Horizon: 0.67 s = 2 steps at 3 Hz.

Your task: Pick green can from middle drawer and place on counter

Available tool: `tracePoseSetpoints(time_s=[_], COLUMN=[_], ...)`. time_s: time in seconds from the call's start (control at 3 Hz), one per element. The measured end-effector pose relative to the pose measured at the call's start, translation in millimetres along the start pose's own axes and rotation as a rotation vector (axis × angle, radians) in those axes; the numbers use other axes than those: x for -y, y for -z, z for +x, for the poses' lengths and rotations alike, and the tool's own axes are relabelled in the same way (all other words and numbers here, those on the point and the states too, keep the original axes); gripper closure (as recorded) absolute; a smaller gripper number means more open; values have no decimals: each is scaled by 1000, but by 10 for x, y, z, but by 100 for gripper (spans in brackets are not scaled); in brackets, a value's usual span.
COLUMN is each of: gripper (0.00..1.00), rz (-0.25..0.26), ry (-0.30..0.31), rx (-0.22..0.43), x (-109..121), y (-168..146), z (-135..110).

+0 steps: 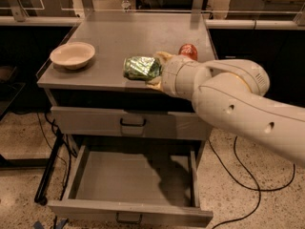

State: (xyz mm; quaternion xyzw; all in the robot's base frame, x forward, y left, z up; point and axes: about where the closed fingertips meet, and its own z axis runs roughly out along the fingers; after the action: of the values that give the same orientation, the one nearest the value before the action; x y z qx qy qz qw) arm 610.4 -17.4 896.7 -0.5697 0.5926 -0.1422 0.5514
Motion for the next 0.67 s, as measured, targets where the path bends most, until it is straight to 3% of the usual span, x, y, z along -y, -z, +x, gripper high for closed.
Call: tracePoseSetpoints(time_s=[0.67], gripper=[100], rz=[13], ry=[-12], rx=[-5], x=[195], y=[-123], z=[31])
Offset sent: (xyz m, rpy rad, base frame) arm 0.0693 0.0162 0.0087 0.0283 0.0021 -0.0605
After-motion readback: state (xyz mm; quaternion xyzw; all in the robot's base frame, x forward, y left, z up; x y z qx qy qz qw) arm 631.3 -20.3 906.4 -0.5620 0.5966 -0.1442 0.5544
